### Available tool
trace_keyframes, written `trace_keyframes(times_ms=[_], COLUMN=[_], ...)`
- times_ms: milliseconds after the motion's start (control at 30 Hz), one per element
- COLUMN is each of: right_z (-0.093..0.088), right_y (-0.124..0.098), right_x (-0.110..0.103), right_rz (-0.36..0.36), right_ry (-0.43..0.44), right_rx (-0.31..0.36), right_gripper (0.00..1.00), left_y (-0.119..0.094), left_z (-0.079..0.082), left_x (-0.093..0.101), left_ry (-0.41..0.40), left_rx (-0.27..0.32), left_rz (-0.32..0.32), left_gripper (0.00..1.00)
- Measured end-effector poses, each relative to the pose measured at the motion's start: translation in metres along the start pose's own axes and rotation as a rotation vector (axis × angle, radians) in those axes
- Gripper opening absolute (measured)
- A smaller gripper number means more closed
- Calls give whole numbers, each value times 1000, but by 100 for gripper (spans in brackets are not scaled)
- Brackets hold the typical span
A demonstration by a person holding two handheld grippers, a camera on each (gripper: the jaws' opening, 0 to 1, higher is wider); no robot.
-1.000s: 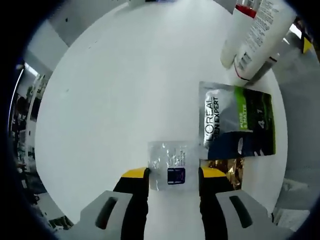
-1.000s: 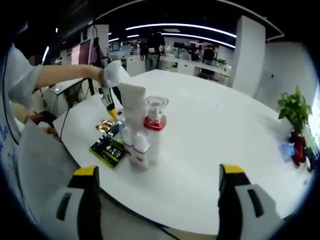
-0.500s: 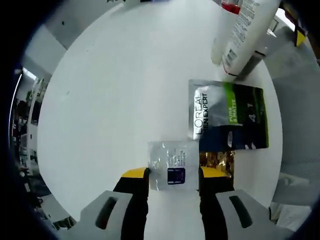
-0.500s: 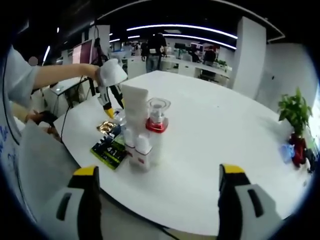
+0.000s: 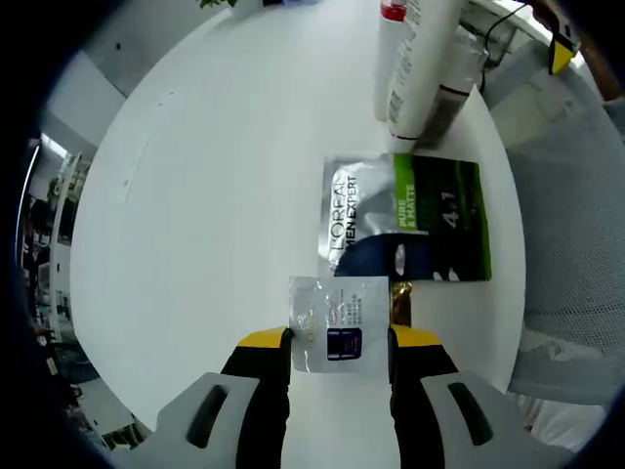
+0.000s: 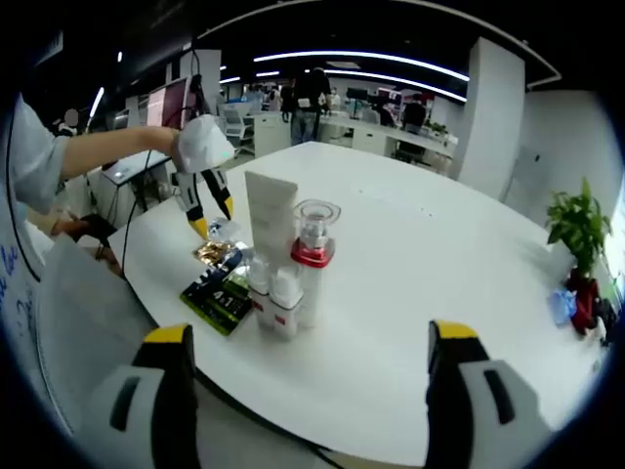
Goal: Arrange the skincare products in the storage area until every visible bottle or jar stands upright without overlapping.
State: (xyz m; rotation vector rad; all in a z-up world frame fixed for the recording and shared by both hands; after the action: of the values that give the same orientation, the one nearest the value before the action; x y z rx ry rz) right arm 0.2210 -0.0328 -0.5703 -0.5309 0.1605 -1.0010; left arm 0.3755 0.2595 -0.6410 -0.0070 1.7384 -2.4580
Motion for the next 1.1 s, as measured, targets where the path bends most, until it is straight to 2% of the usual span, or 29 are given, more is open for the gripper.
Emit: trace_keyframes(times_ms=[533,1100], right_z=[3,2], right_y=[2,1], right_x=[-3,-4], right_rz=[12,17], right_ry=[-10,-12], right_rx=[14,18], right_gripper=[100,100], left_y=[-5,10], left_z=[-10,-21], left_x=[36,75], left_ry=[3,-19], left_rx=[6,-5], left_rz=[-16,-52], left_gripper=[37,37])
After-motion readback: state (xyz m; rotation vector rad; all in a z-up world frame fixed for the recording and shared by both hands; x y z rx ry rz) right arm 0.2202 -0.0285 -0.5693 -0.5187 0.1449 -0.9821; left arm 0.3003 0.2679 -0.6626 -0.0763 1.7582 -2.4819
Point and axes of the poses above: the point that each gripper's makers call its tool centre point, and the gripper's own axes: y roughly forward along the fingers, x roughly to its right, z roughly out of its top, the point moved 8 cm from there along -y, roughly backward along the fingers, and after that the axes turned 6 degrees about x, right-handed, at the moved point
